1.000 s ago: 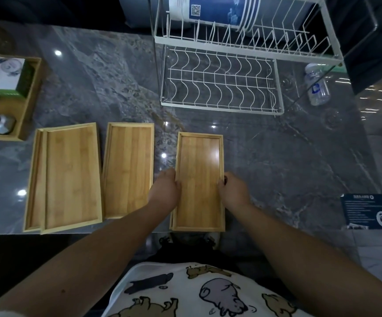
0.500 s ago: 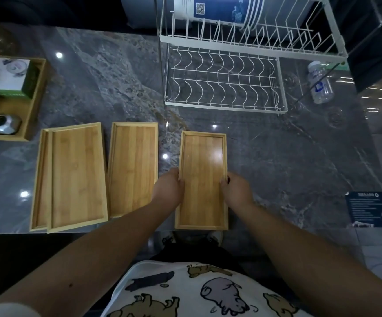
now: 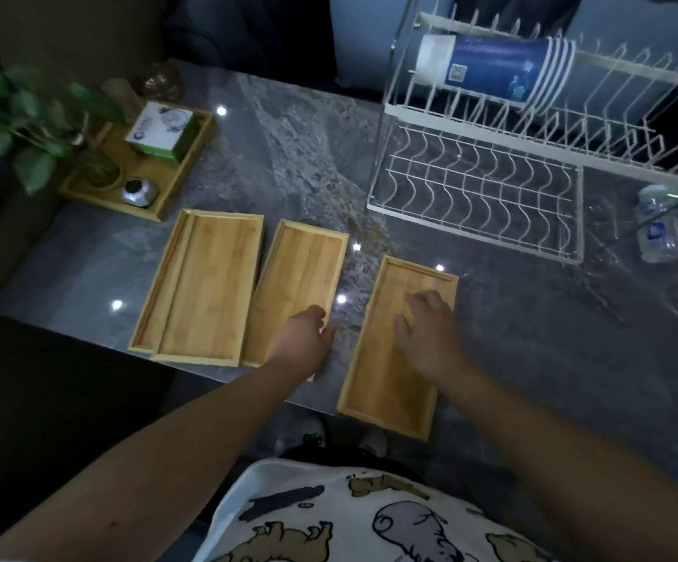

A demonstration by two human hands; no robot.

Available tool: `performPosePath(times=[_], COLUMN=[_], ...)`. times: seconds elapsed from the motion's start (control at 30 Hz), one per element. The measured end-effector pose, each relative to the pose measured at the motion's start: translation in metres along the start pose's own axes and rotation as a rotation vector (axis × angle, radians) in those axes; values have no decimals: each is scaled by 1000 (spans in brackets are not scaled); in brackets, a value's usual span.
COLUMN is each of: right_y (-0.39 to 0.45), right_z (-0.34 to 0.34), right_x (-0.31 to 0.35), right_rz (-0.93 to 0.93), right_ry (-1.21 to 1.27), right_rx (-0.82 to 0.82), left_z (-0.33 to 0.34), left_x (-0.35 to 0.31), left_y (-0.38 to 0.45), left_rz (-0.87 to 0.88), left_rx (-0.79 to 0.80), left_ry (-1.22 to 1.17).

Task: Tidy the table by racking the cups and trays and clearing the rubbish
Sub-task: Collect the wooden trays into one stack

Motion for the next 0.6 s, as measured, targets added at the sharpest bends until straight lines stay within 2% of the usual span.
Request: performPosePath(times=[0.07, 0.23, 0.4, 0.6], right_y=[13, 36, 53, 69], right_z=[5, 36, 82, 123], right_x=[30, 98, 149, 195], right_rz=[-100, -195, -89, 23], right_ry=[45, 126, 206, 211], right_rx=[54, 260, 350, 349], left_z=[-14, -63, -115, -141], left_x=[14, 62, 123, 176], left_y=[-2, 7, 30, 63], left_rz=[-37, -110, -197, -291], left_rx=[-42, -162, -269, -194], left_ry=[18, 50, 43, 132])
Point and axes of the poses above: each hand's wrist, its own y-axis towards the middle knuckle, its own z-axis out of the palm, x = y × z, the point moved 2 cm from there along y, towards the middle knuckle, and after that the axes turned 9 degrees about -x, right-handed, at the moved point
